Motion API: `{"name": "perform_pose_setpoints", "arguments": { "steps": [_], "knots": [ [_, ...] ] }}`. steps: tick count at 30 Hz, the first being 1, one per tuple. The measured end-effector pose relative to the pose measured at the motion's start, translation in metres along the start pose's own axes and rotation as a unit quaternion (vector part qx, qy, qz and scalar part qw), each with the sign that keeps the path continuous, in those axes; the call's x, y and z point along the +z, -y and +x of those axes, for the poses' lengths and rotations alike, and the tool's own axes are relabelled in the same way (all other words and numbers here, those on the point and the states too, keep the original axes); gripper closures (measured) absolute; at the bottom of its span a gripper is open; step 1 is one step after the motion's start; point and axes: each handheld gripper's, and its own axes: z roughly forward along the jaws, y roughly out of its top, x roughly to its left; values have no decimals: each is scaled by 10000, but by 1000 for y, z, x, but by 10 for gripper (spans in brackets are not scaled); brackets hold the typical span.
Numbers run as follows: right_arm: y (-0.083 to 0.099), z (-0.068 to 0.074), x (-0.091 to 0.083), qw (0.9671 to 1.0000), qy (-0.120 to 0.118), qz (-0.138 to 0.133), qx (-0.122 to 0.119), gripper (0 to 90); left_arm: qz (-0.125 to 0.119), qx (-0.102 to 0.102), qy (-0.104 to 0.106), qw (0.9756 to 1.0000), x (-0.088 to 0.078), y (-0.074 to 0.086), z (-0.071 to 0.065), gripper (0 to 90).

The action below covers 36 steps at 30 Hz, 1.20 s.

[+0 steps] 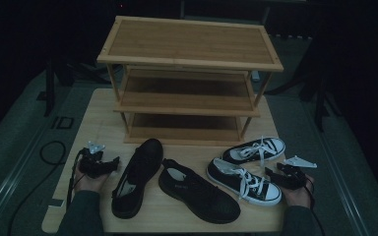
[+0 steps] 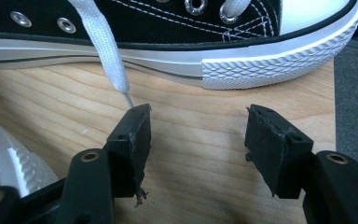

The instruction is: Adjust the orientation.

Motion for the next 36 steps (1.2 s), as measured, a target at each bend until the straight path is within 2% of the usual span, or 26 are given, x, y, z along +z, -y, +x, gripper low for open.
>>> {"name": "perform_pose_setpoints", "arguments": {
  "steps": [5,6,12,15,19,23,24,25,31,36],
  "knots": [
    [0,-1,0,10000,-46,-1,15,385,-44,20,19,10000,-1,1,2,303],
    [0,0,0,10000,-76,15,-41,363,-54,48,59,10000,-2,1,3,322],
    [0,0,0,9999,-109,24,-65,349,38,59,92,9999,-6,1,4,430],
    [0,0,0,9999,-120,27,-65,344,63,-17,373,9993,-9,0,5,478],
    [0,-1,0,9999,-137,30,-68,339,77,-35,506,9987,-15,0,4,502],
    [0,-1,0,9998,-162,33,-64,332,98,-18,529,9986,-19,0,4,510],
    [0,-1,0,9998,-164,33,-65,330,95,-63,729,9973,-27,-2,3,510],
    [0,-1,0,9998,-161,34,-70,331,86,-79,825,9965,-29,-3,3,510],
    [0,0,0,9999,-150,33,-80,330,246,202,902,9954,-39,-10,-5,516],
    [0,0,0,9999,-144,32,-73,329,260,305,942,9947,-50,-15,-4,528]
  ]
}}
